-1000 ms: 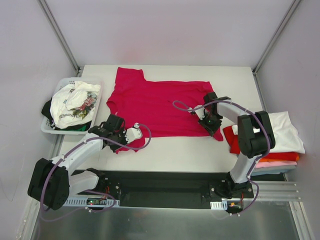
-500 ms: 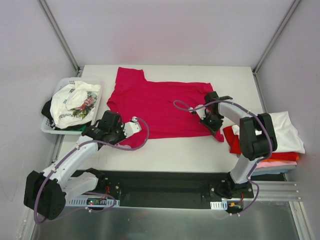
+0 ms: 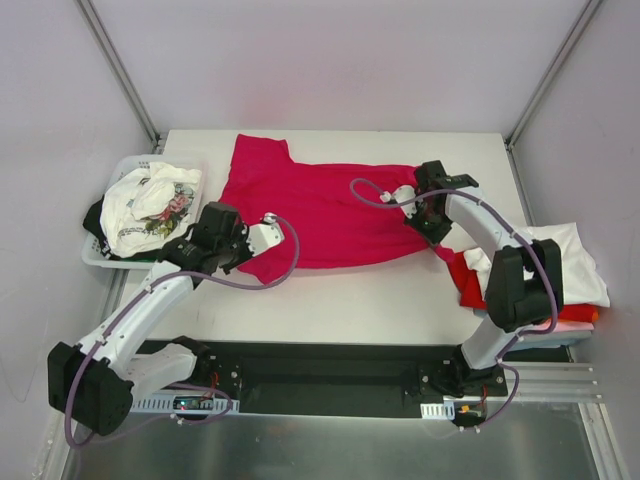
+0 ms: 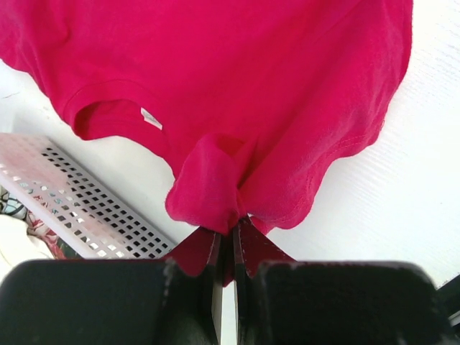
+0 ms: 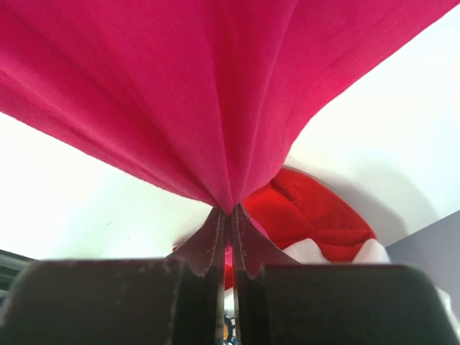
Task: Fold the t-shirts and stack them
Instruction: Fold the flattened tshirt in 1/3 of the way
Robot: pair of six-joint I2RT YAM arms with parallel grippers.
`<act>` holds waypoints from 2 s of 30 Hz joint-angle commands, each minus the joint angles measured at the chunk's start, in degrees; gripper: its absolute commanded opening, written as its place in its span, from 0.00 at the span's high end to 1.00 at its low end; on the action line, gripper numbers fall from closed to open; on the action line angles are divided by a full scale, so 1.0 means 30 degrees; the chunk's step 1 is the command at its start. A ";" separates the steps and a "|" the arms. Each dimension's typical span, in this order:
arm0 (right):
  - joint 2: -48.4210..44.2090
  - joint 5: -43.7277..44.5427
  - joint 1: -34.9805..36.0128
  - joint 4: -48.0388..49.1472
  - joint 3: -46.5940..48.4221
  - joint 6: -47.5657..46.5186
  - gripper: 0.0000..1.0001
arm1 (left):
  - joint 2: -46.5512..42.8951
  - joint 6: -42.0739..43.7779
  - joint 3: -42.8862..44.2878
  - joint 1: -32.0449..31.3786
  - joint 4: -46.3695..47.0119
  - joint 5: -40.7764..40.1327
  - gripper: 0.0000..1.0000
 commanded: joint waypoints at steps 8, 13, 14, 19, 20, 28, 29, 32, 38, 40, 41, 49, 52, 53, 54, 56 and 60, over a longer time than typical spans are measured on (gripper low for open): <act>0.2939 0.0822 -0.0407 -0.1256 0.3882 -0.0445 0.99 | 0.3356 0.1545 0.3108 0.0180 0.0366 -0.1183 1.00; 0.3994 0.0911 -0.0583 -0.1578 0.5084 -0.0737 0.99 | 0.5082 0.2102 0.4194 0.0884 0.0571 -0.1096 1.00; 0.4257 0.0969 -0.0583 -0.1608 0.5404 -0.0825 0.99 | 0.5348 0.2249 0.4573 0.1146 0.0600 -0.1125 1.00; 0.4757 0.1115 -0.0758 -0.2104 0.6285 -0.1060 0.99 | 0.6929 0.2514 0.5688 0.2026 0.0688 -0.0861 1.00; 0.4816 0.1145 -0.0759 -0.2193 0.6432 -0.1090 0.99 | 0.7107 0.2543 0.6009 0.2172 0.0688 -0.0803 1.00; 0.5576 0.1204 -0.0759 -0.3012 0.8158 -0.1207 0.99 | 0.8923 0.2602 0.7212 0.2818 0.0923 -0.0598 1.00; 0.5665 0.1175 -0.0759 -0.3159 0.8394 -0.1207 0.99 | 0.9070 0.2602 0.7445 0.2876 0.0981 -0.0598 1.00; 0.6046 0.1233 -0.0759 -0.3395 0.9096 -0.1236 0.98 | 0.9656 0.2660 0.7885 0.2877 0.1011 -0.0714 1.00; 0.6953 0.1291 -0.0730 -0.3893 1.0328 -0.1382 0.97 | 1.0594 0.2514 0.8764 0.2906 0.1099 -0.0744 1.00; 0.7305 0.1437 -0.0671 -0.4010 1.0621 -0.1412 0.96 | 1.0886 0.2514 0.9057 0.2906 0.1128 -0.0890 1.00; 0.7364 0.1467 -0.0613 -0.4010 1.0651 -0.1470 0.96 | 1.0975 0.2485 0.9175 0.2877 0.1128 -0.0948 1.00; 0.8388 0.1731 -0.0319 -0.4069 1.0593 -0.1646 0.96 | 1.2088 0.2426 1.0258 0.2906 0.1128 -0.1183 1.00; 0.8857 0.1906 -0.0261 -0.4010 1.0797 -0.1705 0.96 | 1.2440 0.2484 1.0668 0.2877 0.1128 -0.1183 0.98; 0.9004 0.1936 -0.0261 -0.4010 1.0914 -0.1734 0.96 | 1.2557 0.2514 1.0815 0.2877 0.1128 -0.1590 0.98; 0.9180 0.2023 -0.0261 -0.4010 1.1060 -0.1734 0.96 | 1.2761 0.2485 1.0904 0.2877 0.1128 -0.1652 0.98; 0.9532 0.2228 -0.0232 -0.3981 1.1412 -0.1822 0.96 | 1.2967 0.2543 1.1226 0.2877 0.1128 -0.1681 0.98; 0.9942 0.2375 -0.0202 -0.4010 1.1969 -0.1910 0.95 | 1.3406 0.2660 1.1578 0.2877 0.1128 -0.1886 0.98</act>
